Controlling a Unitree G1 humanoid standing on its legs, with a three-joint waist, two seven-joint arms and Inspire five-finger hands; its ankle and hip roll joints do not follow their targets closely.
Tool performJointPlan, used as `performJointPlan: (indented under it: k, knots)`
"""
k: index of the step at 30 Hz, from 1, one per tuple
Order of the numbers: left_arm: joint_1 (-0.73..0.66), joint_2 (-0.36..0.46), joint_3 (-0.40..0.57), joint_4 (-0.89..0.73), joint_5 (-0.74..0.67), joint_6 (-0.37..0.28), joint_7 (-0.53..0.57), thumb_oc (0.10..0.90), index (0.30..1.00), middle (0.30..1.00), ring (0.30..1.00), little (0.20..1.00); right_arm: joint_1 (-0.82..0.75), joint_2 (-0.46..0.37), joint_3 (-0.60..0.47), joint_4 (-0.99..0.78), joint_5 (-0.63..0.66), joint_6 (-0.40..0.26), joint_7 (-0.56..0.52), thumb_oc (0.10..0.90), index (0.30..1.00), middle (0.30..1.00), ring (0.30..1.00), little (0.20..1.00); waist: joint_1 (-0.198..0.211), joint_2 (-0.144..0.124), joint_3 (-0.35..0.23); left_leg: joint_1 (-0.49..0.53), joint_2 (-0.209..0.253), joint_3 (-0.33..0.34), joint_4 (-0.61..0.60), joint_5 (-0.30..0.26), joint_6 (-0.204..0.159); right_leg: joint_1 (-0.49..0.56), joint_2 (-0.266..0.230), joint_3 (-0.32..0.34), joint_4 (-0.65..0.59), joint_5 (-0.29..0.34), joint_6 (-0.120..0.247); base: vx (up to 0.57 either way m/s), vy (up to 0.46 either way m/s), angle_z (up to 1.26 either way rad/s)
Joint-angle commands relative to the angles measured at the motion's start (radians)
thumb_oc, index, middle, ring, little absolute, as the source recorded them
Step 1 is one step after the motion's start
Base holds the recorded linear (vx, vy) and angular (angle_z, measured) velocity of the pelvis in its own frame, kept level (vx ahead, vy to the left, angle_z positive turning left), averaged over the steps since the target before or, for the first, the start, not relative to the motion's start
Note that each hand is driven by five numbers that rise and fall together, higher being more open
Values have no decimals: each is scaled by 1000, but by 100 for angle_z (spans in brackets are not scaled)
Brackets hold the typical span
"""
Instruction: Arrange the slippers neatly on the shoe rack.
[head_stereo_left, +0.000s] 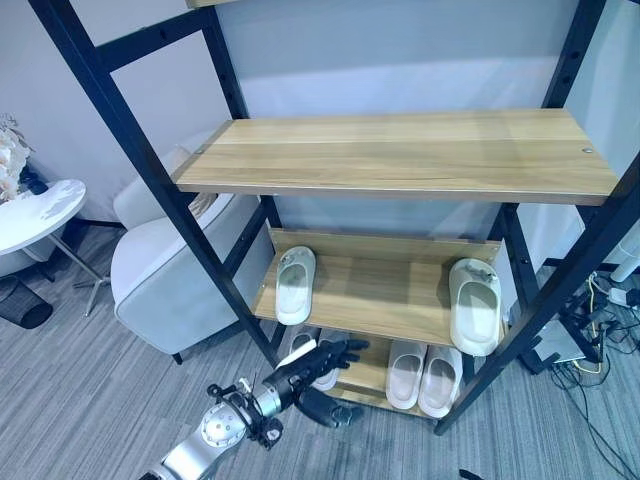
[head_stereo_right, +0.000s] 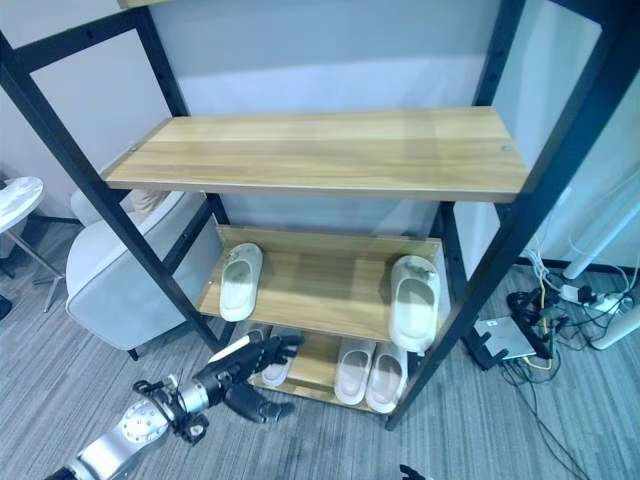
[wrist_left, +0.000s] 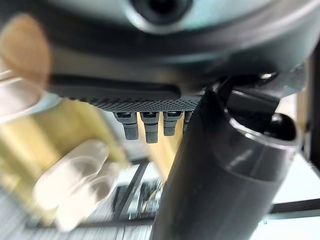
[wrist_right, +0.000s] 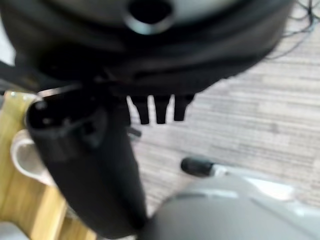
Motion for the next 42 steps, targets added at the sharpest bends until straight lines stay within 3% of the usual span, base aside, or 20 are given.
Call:
performJointPlan:
  k: [1, 8, 12, 17, 30, 42]
  knots:
    - [-158, -15, 123, -60, 92, -149, 143, 800, 900, 900, 900, 900, 11, 20, 21, 6, -29, -13, -2, 800, 900, 900, 900, 900, 3, -35, -3, -5, -59, 7, 8, -69, -3, 17, -5, -15, 13, -86, 59, 60, 3, 5]
    - [-279, -36, 202, 30, 245, -140, 298, 800, 900, 900, 900, 900, 6, 32, 43, -11, -27, -10, 13, 800, 900, 900, 900, 900, -3, -40, -3, -6, -57, 20, 8, -76, -3, 9, -2, 2, 13, -84, 63, 63, 5, 0]
    - [-336, -49, 237, 93, 248, -125, 351, 800, 900, 900, 900, 900, 8, 34, 43, -5, -28, -4, 16, 800, 900, 900, 900, 900, -8, -42, -6, -14, -58, 25, 8, -77, -3, -2, -1, 9, 13, -81, 63, 49, 12, -8]
    - [-416, -20, 260, 154, 327, -104, 417, 800, 900, 900, 900, 900, 9, 31, 36, 5, -34, -2, 18, 800, 900, 900, 900, 900, -16, -40, -6, -34, -59, 29, 8, -77, -3, -23, 0, 17, 13, -77, 65, 22, 13, -1]
    - [-620, 26, 220, 348, 518, -44, 539, 800, 900, 900, 900, 900, -9, 7, 48, 4, -68, -12, 5, 800, 900, 900, 900, 900, -37, -29, -2, -124, -68, 44, 8, -62, -3, -124, -9, 37, 13, -46, 70, 9, 18, -7]
    - [-769, 98, 148, 471, 726, 46, 628, 800, 900, 900, 900, 900, -38, -8, 64, -5, -77, -33, -9, 800, 900, 900, 900, 900, -38, -39, 8, -172, -71, 48, 8, -56, -1, -175, -11, 48, 13, -28, 72, -3, 6, -2]
